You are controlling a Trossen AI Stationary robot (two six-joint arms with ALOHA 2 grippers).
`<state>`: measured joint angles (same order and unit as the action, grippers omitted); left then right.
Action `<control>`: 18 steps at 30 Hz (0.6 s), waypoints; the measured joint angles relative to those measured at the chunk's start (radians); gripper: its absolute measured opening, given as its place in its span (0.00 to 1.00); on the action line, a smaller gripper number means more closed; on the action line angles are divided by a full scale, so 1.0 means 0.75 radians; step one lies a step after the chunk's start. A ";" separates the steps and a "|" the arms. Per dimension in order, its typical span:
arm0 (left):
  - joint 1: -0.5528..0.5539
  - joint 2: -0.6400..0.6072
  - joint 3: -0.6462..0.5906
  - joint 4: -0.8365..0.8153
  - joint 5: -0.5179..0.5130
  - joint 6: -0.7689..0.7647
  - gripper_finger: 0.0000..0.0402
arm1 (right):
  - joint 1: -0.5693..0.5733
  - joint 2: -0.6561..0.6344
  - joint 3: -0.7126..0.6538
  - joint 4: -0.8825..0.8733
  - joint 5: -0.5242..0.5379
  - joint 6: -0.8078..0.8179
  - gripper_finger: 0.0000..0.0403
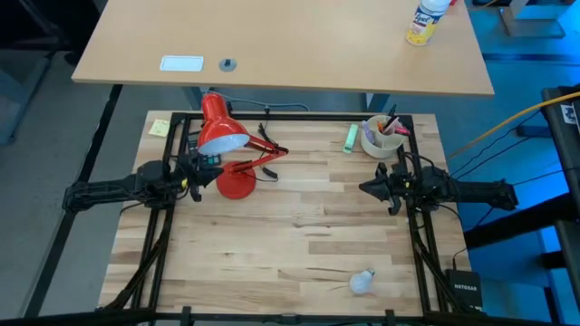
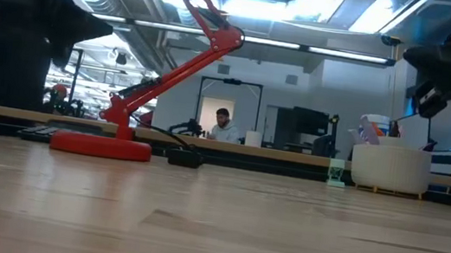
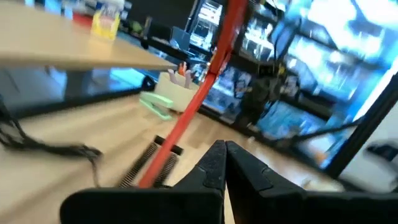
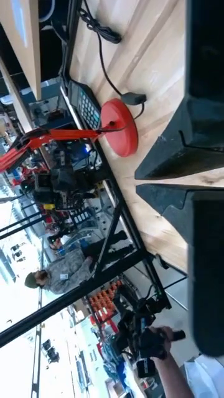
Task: Screw lightbulb
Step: Insert the white lightbulb into the red desk lamp
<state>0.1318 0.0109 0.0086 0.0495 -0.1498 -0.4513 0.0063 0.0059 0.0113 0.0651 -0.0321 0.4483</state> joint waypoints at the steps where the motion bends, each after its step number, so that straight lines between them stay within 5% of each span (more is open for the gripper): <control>1: 0.000 0.000 0.000 0.005 -0.005 -0.051 0.00 | 0.000 0.000 0.000 0.003 -0.004 0.000 0.07; 9: 0.002 0.001 0.000 0.027 -0.106 -0.302 0.00 | 0.000 0.000 0.000 0.007 -0.008 0.001 0.07; 18: -0.080 0.071 0.010 0.217 -0.093 -0.300 0.00 | 0.000 0.001 0.001 0.030 -0.086 0.066 0.07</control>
<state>0.0718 0.0642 0.0162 0.2125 -0.2193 -0.6765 0.0061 0.0063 0.0116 0.0879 -0.0963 0.4977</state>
